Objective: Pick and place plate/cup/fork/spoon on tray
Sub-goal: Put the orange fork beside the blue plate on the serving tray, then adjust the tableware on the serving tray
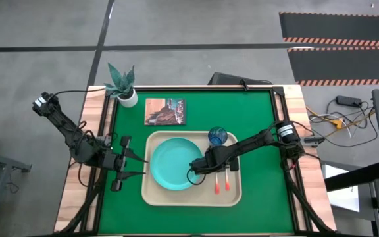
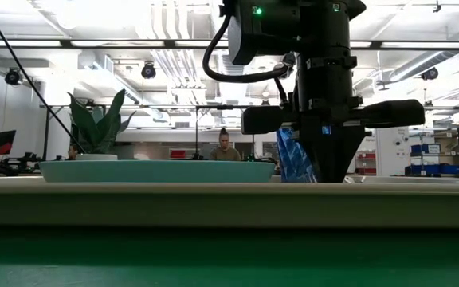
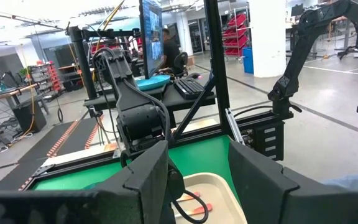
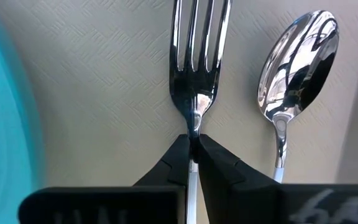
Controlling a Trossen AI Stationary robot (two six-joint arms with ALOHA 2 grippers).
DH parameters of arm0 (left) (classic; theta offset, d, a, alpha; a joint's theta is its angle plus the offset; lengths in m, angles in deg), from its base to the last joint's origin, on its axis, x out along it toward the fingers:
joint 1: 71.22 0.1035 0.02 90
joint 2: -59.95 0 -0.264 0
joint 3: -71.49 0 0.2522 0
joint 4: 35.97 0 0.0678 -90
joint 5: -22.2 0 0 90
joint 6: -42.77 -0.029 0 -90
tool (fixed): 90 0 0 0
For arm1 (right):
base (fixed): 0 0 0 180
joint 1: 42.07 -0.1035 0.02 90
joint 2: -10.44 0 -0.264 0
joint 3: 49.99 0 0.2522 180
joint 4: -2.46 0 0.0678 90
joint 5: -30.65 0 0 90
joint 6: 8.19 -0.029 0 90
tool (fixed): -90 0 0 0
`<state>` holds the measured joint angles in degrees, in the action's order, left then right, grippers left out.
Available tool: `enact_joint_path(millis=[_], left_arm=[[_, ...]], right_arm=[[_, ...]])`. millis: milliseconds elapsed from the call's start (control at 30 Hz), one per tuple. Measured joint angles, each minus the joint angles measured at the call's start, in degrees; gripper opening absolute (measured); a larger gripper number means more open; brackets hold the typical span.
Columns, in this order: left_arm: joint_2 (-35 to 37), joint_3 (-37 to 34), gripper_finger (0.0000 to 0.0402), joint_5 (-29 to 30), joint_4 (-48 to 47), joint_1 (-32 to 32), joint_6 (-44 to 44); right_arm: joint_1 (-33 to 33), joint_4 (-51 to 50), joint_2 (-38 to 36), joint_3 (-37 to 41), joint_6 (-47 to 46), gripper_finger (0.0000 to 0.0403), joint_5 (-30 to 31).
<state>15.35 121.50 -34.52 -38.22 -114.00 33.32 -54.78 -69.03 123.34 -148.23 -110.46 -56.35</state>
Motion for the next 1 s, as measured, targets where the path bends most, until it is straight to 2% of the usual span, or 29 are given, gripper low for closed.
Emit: enact_joint_path(millis=[133,400,567,800,1000], left_arm=[[0.0,0.0,0.0155,0.0,0.0,0.0,0.0],[-0.2,0.0,0.0155,0.0,0.0,0.0,0.0],[-0.3,0.0,0.0155,0.0,0.0,0.0,0.0],[-0.7,0.0,0.0155,0.0,0.0,0.0,0.0],[-1.1,0.0,0.0155,0.0,0.1,0.0,1.3]], right_arm=[[0.0,-0.1,0.0,0.0,0.6,0.0031,0.1],[0.0,-0.5,0.0,0.0,1.8,0.0126,0.5],[-0.5,-2.9,-1.6,-0.5,3.3,0.0166,-0.2],[-3.8,-4.2,-7.2,-1.6,5.2,0.0184,1.6],[-9.3,-3.2,-9.0,-1.8,17.0,0.0175,4.0]])
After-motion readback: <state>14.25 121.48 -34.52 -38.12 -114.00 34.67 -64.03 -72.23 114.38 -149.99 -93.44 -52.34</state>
